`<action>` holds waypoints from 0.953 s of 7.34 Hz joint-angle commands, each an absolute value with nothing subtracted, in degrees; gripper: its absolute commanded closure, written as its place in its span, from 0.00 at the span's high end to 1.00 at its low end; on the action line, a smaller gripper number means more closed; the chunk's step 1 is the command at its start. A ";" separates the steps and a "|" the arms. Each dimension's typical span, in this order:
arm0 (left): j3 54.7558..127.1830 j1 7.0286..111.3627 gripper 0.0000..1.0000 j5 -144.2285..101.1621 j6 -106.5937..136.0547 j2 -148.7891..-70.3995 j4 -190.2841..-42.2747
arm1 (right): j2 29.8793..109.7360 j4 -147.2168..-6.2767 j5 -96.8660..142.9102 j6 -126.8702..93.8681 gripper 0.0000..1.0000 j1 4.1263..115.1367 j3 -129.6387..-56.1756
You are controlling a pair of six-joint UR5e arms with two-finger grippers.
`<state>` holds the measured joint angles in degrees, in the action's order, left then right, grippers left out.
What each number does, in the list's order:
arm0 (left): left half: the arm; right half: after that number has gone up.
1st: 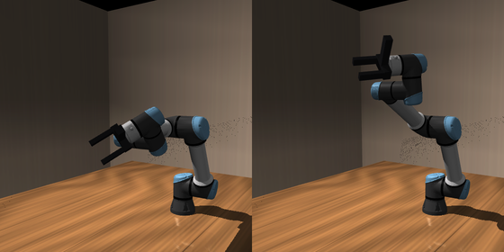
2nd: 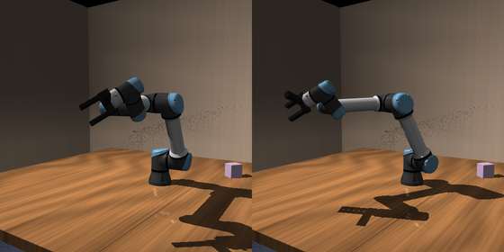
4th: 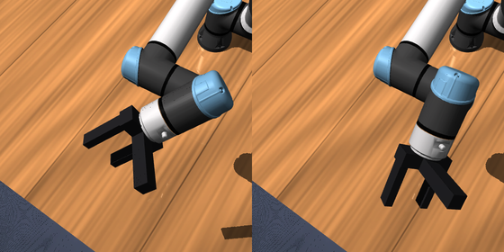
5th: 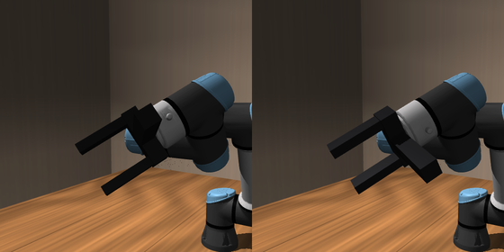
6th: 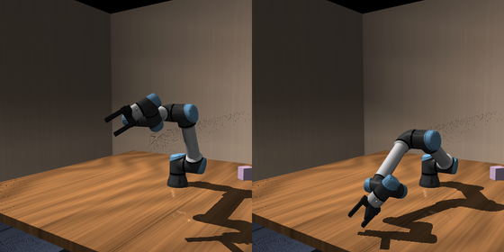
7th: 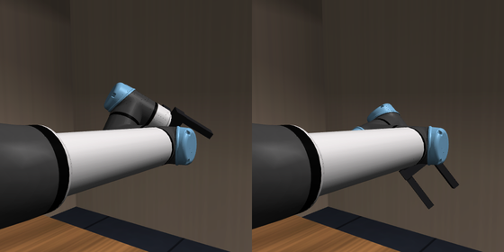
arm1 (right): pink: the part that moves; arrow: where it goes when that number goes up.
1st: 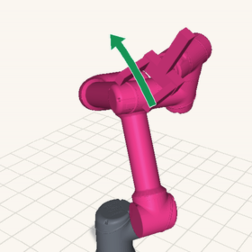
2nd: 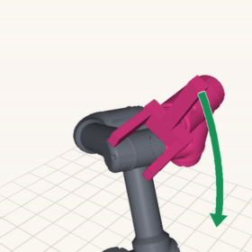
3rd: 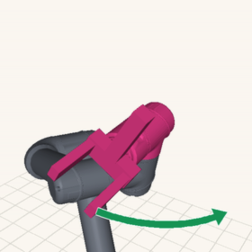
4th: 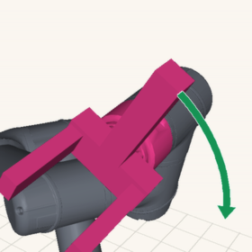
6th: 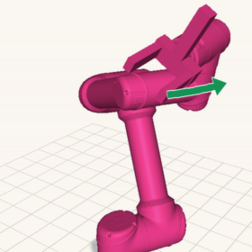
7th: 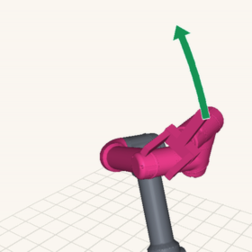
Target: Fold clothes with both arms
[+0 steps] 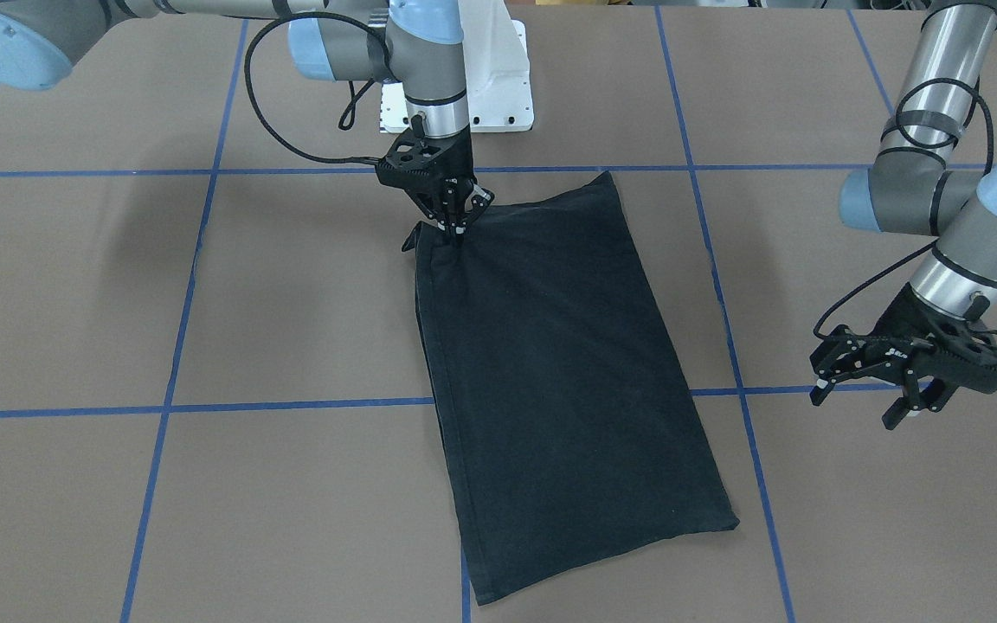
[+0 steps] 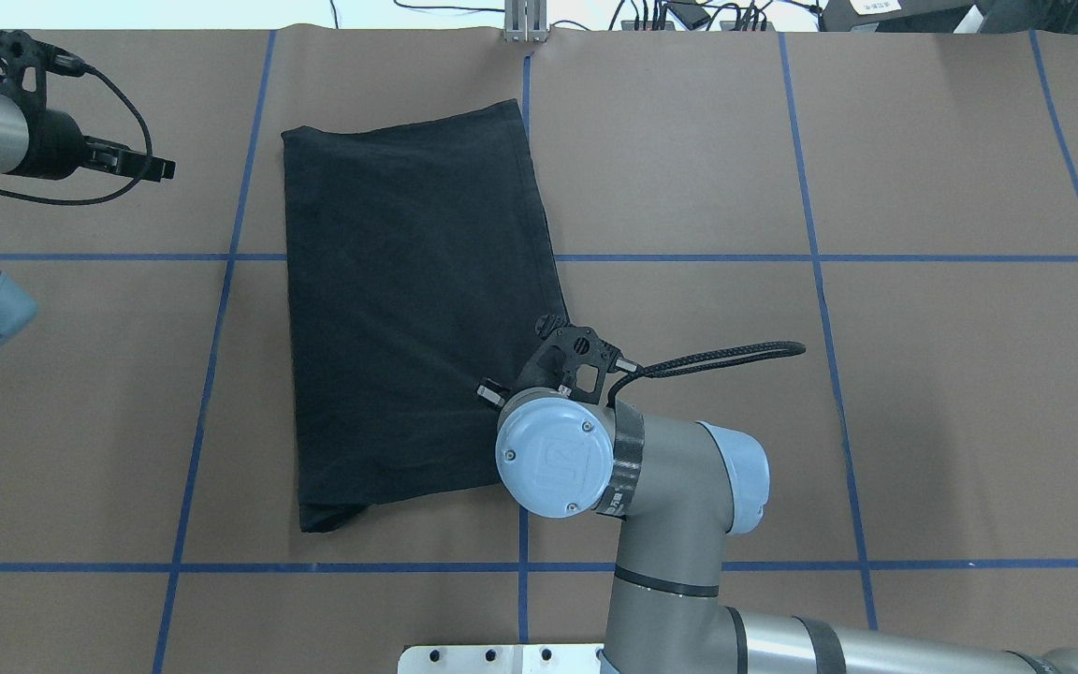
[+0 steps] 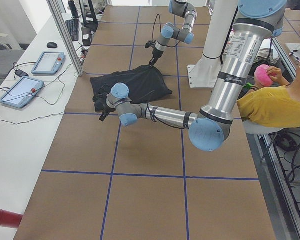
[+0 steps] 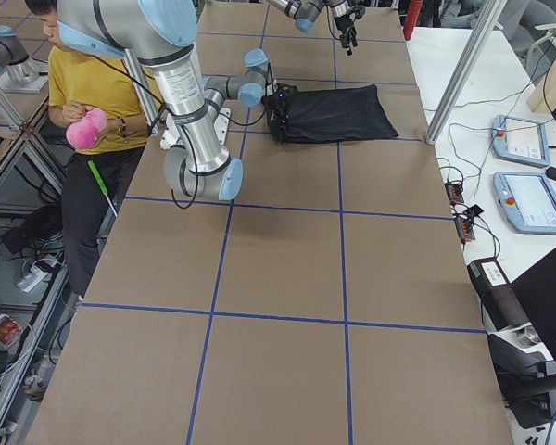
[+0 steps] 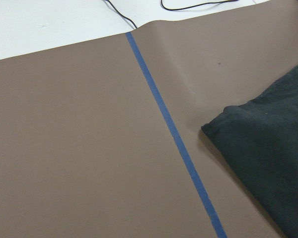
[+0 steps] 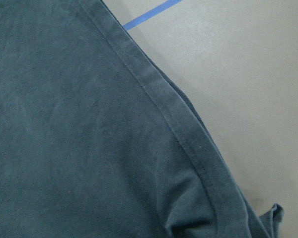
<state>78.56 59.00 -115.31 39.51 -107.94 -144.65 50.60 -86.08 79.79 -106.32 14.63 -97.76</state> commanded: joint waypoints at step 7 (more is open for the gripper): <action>109.33 25.08 1.00 -93.73 93.67 -94.32 -144.05 | 50.89 -86.31 78.22 -107.05 0.00 13.89 -98.00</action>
<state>107.75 30.49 -99.64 87.78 -96.07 -144.18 50.83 -86.31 78.40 -107.04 13.89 -98.00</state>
